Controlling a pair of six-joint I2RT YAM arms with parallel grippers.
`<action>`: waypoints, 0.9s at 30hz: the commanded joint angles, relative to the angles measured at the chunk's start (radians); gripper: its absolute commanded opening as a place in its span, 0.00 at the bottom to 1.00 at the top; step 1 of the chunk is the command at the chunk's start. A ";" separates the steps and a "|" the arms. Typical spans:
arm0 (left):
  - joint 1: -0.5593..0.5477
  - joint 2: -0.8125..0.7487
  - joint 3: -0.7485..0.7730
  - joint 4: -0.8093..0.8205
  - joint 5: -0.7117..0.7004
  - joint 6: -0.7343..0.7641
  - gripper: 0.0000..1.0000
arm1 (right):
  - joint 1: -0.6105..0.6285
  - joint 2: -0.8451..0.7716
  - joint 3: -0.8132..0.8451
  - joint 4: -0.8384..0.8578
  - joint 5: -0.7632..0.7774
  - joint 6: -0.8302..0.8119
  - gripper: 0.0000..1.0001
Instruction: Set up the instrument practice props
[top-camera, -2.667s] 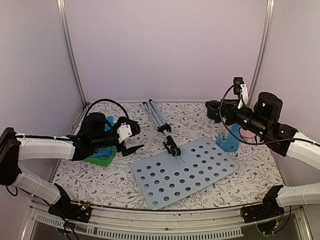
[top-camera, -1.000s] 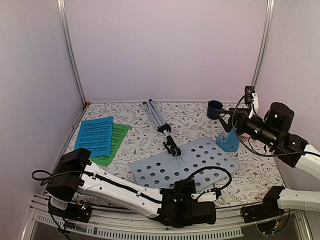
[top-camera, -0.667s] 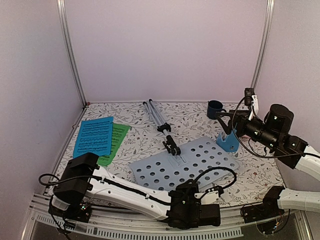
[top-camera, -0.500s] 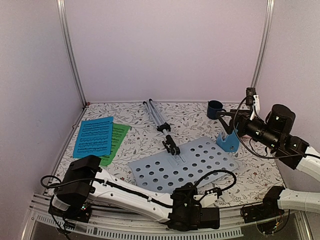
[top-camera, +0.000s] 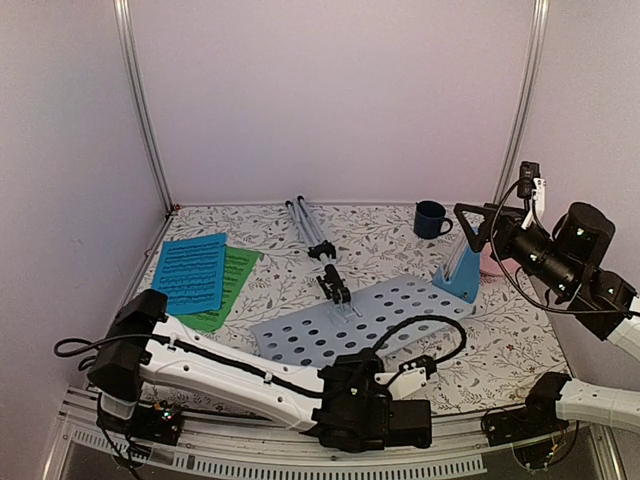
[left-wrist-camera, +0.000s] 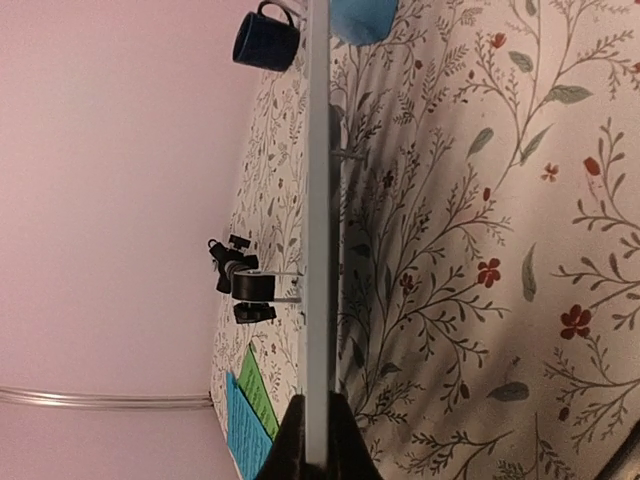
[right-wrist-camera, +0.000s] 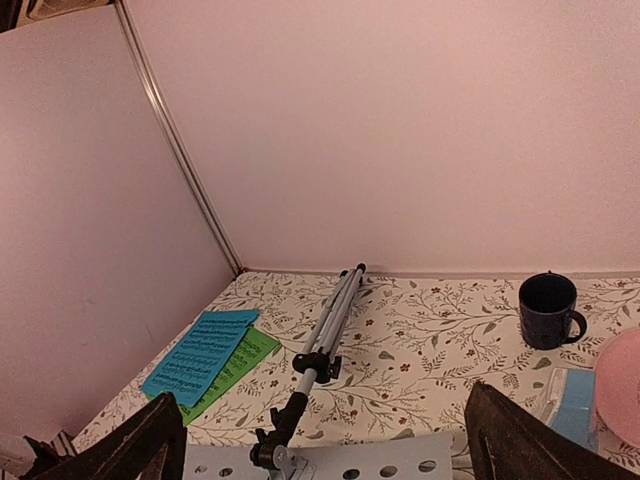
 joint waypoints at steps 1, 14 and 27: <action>0.024 -0.160 -0.003 -0.006 -0.136 -0.007 0.00 | -0.004 -0.025 0.075 -0.074 0.181 -0.006 0.99; 0.040 -0.422 -0.110 0.404 -0.186 0.476 0.00 | -0.003 -0.075 -0.065 0.001 0.184 -0.077 0.99; 0.076 -0.628 -0.332 1.367 -0.083 1.335 0.00 | -0.004 -0.124 -0.266 0.141 0.109 -0.099 0.99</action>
